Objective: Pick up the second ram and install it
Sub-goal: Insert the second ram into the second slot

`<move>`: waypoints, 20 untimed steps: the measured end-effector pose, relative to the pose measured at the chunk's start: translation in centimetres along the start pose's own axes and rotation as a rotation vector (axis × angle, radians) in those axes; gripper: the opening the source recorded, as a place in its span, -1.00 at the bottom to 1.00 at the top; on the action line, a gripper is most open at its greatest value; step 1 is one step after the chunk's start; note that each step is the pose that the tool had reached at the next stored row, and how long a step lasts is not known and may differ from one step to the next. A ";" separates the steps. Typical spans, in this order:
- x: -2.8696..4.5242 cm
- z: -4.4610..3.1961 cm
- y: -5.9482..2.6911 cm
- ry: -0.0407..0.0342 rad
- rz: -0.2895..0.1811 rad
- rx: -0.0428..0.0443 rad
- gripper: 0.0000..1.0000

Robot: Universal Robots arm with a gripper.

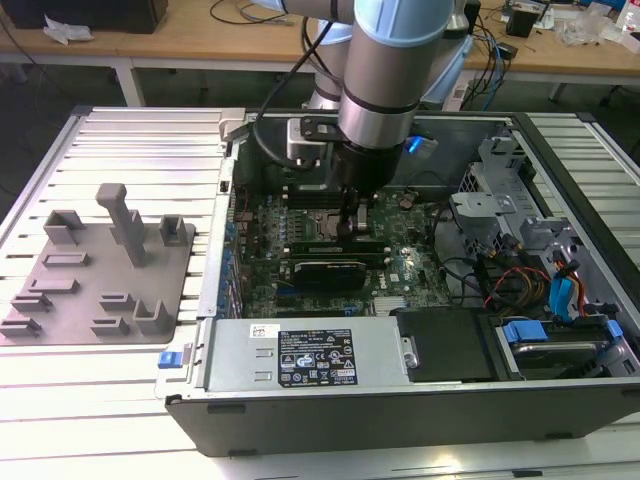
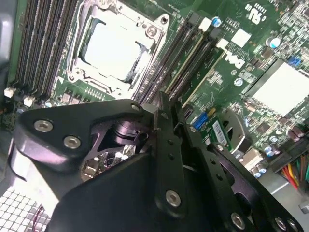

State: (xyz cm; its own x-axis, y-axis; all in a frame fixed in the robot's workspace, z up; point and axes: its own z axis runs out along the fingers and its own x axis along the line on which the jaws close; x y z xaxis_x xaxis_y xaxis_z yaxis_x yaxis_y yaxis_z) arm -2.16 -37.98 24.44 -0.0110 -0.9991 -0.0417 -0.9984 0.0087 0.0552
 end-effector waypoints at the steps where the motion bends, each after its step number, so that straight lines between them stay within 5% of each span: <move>1: 0.00 -0.01 -0.12 0.0001 0.000 -0.0002 -0.67; 6: -0.02 -0.06 -1.06 0.0000 0.000 -0.0021 -0.84; 8: -0.03 -0.02 -0.17 -0.0004 0.000 0.0025 -0.84; 11: -0.06 -0.77 -0.13 -0.0003 0.000 0.0027 -0.84; 20: -0.05 -0.79 -0.13 -0.0002 0.000 0.0026 -0.84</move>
State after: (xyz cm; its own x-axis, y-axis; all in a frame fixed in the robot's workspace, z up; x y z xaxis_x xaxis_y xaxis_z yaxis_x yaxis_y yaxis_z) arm -1.99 -37.97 25.22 -0.0110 -0.9991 -0.0419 -0.9986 0.0088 0.0526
